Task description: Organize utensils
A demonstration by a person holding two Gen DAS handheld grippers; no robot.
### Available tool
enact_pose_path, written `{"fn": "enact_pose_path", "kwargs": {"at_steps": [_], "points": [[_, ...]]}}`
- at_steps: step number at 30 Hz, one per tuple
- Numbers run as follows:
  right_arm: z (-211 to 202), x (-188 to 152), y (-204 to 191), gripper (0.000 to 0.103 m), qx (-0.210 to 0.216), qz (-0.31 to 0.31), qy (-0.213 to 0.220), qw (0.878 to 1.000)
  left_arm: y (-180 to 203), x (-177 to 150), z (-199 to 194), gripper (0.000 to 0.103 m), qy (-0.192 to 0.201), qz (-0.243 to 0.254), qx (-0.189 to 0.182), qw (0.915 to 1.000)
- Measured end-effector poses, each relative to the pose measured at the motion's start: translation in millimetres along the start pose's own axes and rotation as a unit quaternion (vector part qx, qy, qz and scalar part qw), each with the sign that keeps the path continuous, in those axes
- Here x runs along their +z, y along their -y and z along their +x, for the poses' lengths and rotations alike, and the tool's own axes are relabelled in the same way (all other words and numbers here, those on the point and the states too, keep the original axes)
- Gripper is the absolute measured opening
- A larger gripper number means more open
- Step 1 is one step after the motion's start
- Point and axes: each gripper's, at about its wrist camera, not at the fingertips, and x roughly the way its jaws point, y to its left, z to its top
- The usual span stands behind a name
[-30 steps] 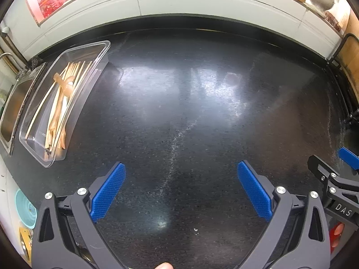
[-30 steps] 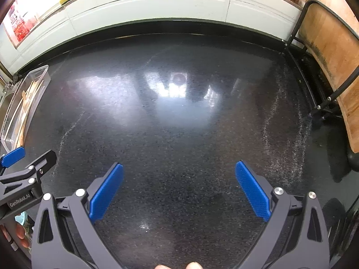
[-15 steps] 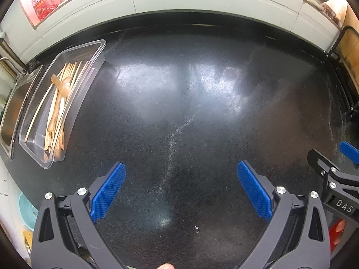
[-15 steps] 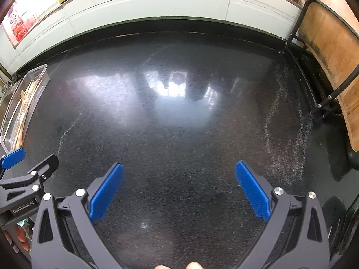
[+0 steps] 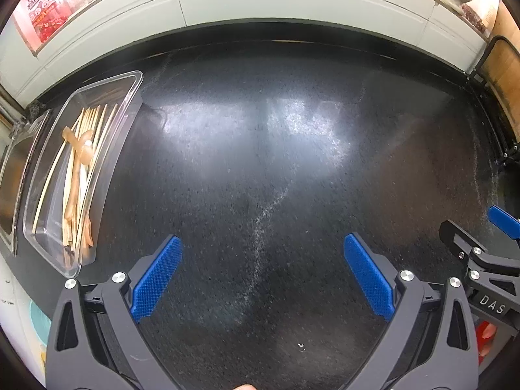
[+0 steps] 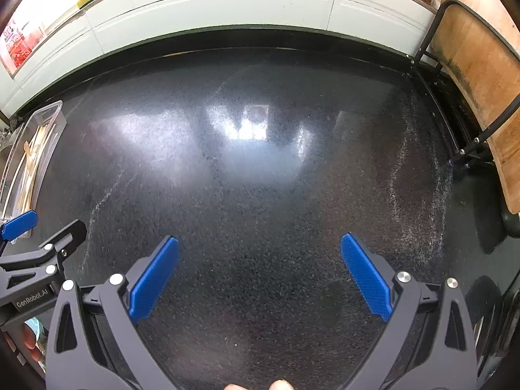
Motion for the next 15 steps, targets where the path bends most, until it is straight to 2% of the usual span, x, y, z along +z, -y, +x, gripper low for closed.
{"fn": "enact_pose_path", "kwargs": {"at_steps": [15], "points": [[5,2,16,0.097,0.001,0.0,0.0,1.0,6,0,2,0.097,0.008,-0.011,-0.005,0.9999]]}}
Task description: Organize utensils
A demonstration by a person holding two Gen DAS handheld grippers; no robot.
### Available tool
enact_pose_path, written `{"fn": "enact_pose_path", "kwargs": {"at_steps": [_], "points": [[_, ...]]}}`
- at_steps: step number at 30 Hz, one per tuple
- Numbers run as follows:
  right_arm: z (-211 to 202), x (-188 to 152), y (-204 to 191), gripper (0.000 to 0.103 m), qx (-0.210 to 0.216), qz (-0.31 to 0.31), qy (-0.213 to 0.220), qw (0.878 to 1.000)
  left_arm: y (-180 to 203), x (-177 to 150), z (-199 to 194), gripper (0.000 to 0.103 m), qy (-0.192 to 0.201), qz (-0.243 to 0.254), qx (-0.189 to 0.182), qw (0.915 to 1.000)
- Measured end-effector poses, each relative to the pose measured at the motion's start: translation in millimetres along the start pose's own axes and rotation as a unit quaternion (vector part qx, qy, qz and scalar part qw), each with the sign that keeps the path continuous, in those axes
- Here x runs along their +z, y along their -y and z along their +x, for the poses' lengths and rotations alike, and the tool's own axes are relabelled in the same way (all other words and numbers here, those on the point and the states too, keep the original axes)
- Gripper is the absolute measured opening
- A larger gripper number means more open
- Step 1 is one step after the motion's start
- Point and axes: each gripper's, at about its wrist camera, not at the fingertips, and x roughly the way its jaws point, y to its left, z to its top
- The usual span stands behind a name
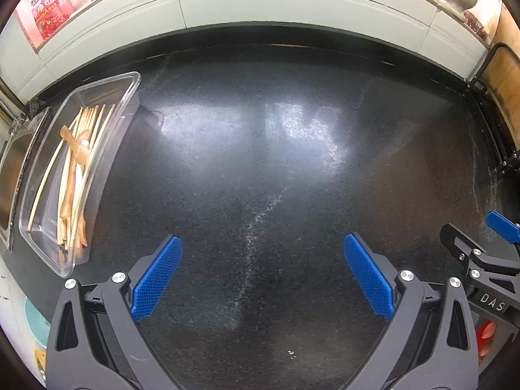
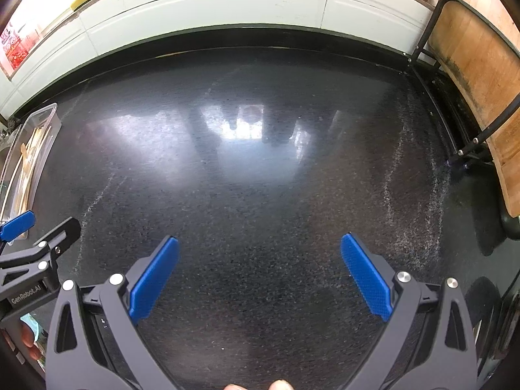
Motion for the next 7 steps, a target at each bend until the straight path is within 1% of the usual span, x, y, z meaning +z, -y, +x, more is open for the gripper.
{"fn": "enact_pose_path", "kwargs": {"at_steps": [7], "points": [[0.2,-1.7,9.0,0.097,0.001,0.001,-0.001,1.0,7.4,-2.3,0.0,0.097,-0.001,-0.011,0.009,0.9999]]}}
